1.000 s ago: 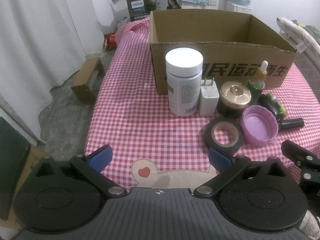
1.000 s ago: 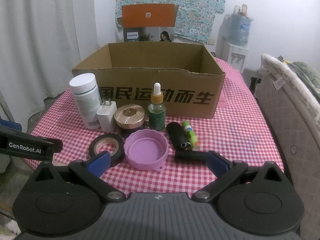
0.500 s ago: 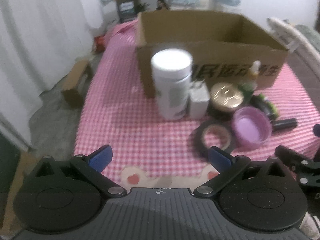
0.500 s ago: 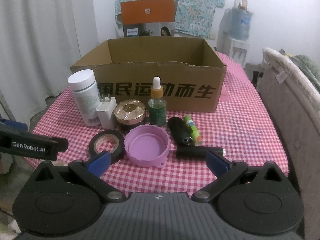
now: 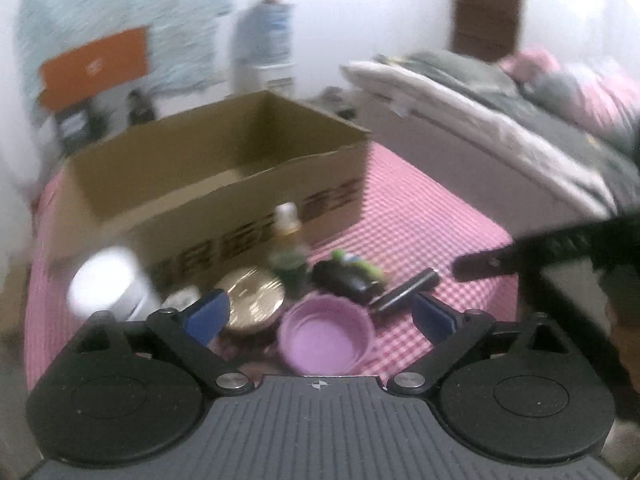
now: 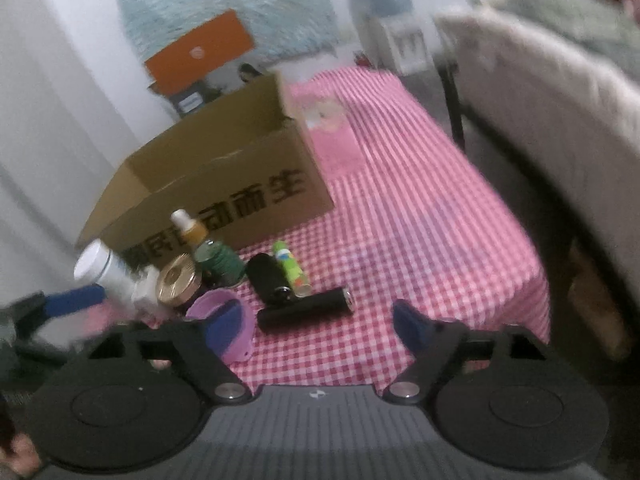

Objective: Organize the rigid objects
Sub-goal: 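Lower the right gripper onto the black cylinder and close it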

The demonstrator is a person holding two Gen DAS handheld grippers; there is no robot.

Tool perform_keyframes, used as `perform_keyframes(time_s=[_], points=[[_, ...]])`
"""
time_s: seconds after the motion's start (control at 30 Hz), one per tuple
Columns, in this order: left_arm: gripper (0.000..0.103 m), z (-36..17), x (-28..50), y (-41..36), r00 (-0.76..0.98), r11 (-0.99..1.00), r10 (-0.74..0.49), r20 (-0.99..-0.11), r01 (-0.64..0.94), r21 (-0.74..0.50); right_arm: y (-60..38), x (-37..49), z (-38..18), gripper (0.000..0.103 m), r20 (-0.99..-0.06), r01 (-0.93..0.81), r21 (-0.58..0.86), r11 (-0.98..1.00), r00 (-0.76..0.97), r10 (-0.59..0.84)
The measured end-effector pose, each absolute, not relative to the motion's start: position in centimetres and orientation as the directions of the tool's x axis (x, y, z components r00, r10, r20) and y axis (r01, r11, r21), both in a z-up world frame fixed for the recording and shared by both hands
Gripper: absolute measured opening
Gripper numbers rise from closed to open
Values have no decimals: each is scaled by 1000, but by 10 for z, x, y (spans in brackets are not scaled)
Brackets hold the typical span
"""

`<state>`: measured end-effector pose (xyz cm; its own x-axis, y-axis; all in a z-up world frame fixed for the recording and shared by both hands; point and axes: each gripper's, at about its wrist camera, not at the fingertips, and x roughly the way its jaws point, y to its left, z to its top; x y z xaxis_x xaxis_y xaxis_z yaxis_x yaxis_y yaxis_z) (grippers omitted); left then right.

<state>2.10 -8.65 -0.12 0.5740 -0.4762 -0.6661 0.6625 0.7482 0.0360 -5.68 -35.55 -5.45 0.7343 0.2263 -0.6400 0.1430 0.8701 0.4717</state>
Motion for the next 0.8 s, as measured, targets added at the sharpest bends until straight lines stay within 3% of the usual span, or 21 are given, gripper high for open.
perform_keyframes(time_s=[0.03,0.1,0.5,0.67,0.8], points=[[92,-4,21,-95,568,730,-477,-671,681,57,-360,-54,-60,69,-645,158,498,853,725,242],[77,-11,21,-117,537,680,-479,-695,728,94,-368,-45,-72,65,-651,181,559,809,701,293],[37,-50,45,-170,381,591,-416,-826,803,73,-378,3,-107,36,-645,191,676,712,620,446],[27,-58,56,-184,350,597,-386,-854,800,58,-383,15,-111,32,-622,172,700,693,623,473],[25,-60,61,-190,327,594,-385,-863,803,39,-386,23,-110,32,-608,159,713,683,626,488]])
